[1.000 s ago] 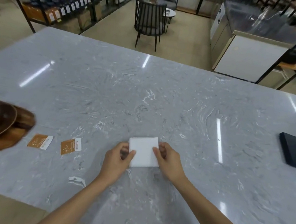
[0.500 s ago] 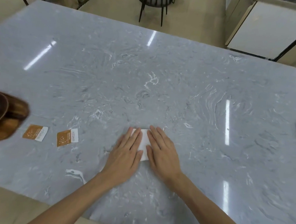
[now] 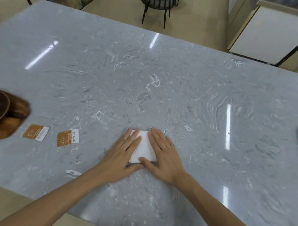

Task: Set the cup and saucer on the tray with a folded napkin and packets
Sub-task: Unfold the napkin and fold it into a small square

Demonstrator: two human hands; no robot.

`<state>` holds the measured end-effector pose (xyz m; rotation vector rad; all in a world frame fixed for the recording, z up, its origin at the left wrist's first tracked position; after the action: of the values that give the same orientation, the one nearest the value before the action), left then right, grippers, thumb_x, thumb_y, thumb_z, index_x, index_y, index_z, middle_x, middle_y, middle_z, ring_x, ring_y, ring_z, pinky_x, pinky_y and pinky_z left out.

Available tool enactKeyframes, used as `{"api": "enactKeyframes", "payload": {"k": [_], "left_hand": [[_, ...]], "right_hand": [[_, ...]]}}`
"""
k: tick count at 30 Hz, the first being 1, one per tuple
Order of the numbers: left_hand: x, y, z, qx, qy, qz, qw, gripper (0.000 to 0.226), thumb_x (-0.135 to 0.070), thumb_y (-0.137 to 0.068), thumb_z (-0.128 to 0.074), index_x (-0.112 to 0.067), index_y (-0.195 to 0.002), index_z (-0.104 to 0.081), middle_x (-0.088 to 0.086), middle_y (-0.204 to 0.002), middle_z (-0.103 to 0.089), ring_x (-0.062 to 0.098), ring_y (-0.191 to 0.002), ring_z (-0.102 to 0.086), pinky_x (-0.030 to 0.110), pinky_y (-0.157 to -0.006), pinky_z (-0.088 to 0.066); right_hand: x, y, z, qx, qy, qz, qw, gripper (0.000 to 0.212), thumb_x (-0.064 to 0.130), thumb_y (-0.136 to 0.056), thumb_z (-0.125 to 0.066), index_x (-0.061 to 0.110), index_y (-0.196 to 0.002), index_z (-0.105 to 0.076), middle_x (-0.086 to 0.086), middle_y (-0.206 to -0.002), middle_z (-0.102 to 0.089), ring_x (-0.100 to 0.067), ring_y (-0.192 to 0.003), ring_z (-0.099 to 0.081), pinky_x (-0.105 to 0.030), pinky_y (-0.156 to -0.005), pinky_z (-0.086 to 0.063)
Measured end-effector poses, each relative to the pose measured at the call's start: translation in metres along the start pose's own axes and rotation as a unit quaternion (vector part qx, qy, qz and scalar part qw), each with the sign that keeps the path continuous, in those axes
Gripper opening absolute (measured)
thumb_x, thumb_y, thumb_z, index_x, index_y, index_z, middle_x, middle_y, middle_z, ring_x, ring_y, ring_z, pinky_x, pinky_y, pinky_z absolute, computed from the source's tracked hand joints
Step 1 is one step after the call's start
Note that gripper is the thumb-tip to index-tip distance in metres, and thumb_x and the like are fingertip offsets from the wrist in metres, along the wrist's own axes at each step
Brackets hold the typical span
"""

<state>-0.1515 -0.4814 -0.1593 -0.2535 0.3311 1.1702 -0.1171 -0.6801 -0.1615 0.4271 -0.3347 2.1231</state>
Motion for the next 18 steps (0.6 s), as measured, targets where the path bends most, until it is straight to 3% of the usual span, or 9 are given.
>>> {"api": "enactKeyframes", "payload": {"k": [2, 5, 8, 10, 13, 15, 18], "left_hand": [[0.0, 0.002, 0.009, -0.04, -0.038, -0.06, 0.997, 0.072, -0.059, -0.092, -0.06, -0.006, -0.141, -0.054, 0.02, -0.154, -0.044, 0.036, -0.146, -0.035, 0.045, -0.119, -0.036], [-0.008, 0.0, 0.019, -0.052, -0.101, -0.155, 0.981, 0.042, -0.036, -0.085, -0.072, -0.009, -0.118, -0.069, 0.012, -0.122, -0.068, 0.029, -0.114, -0.064, 0.04, -0.091, -0.058], [-0.011, -0.001, 0.028, -0.026, -0.133, -0.156, 0.978, 0.048, -0.024, -0.065, -0.081, -0.012, -0.111, -0.071, 0.01, -0.117, -0.07, 0.027, -0.104, -0.07, 0.033, -0.08, -0.061], [-0.013, -0.004, 0.033, -0.015, -0.132, -0.136, 0.982, 0.052, -0.021, -0.059, -0.08, -0.015, -0.11, -0.07, 0.007, -0.117, -0.069, 0.026, -0.104, -0.069, 0.03, -0.079, -0.061], [-0.015, -0.009, 0.034, -0.01, -0.094, -0.1, 0.99, 0.049, -0.014, -0.07, -0.068, -0.014, -0.119, -0.065, 0.006, -0.121, -0.064, 0.027, -0.112, -0.063, 0.035, -0.09, -0.055], [-0.014, -0.012, 0.034, -0.043, -0.03, -0.078, 0.996, 0.041, -0.011, -0.074, -0.065, -0.014, -0.115, -0.067, 0.005, -0.113, -0.067, 0.026, -0.105, -0.064, 0.034, -0.087, -0.054], [-0.003, -0.019, 0.041, -0.095, 0.165, 0.024, 0.981, 0.022, -0.016, -0.085, -0.072, -0.015, -0.107, -0.068, -0.002, -0.1, -0.07, 0.013, -0.087, -0.065, 0.028, -0.076, -0.051]], "right_hand": [[-0.005, 0.003, 0.011, 0.027, -0.014, 0.051, 0.998, 0.083, 0.065, -0.095, -0.049, 0.019, -0.16, -0.025, -0.003, -0.171, -0.012, -0.018, -0.158, -0.005, -0.043, -0.128, -0.012], [-0.011, 0.001, 0.027, 0.013, 0.034, 0.134, 0.99, 0.064, 0.055, -0.096, -0.057, 0.014, -0.145, -0.053, -0.013, -0.161, -0.038, -0.032, -0.148, -0.037, -0.05, -0.115, -0.04], [-0.017, -0.001, 0.033, -0.002, 0.109, 0.202, 0.973, 0.05, 0.046, -0.092, -0.065, 0.01, -0.127, -0.068, -0.017, -0.138, -0.062, -0.036, -0.121, -0.064, -0.047, -0.086, -0.06], [-0.018, -0.001, 0.033, -0.002, 0.141, 0.233, 0.962, 0.049, 0.044, -0.09, -0.065, 0.008, -0.124, -0.069, -0.018, -0.127, -0.068, -0.034, -0.112, -0.068, -0.043, -0.079, -0.062], [-0.013, -0.004, 0.034, -0.018, 0.155, 0.26, 0.953, 0.047, 0.036, -0.085, -0.065, 0.006, -0.121, -0.07, -0.015, -0.116, -0.073, -0.031, -0.102, -0.072, -0.038, -0.072, -0.062], [-0.01, -0.008, 0.038, -0.034, 0.13, 0.244, 0.96, 0.042, 0.029, -0.083, -0.063, 0.006, -0.117, -0.071, -0.011, -0.107, -0.075, -0.027, -0.09, -0.075, -0.033, -0.06, -0.061], [-0.009, -0.015, 0.045, -0.043, 0.073, 0.188, 0.978, 0.036, 0.025, -0.09, -0.055, 0.008, -0.117, -0.07, -0.008, -0.103, -0.076, -0.026, -0.067, -0.072, -0.032, -0.049, -0.056]]}}
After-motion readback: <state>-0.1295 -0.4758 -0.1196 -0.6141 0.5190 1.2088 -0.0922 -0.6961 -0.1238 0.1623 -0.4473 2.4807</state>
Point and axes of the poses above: each hand's wrist, its own y-axis away from the middle knuckle, its own z-axis out of the back of the hand, x = y × z, the point moved 2 cm from there along -y, towards the middle knuckle
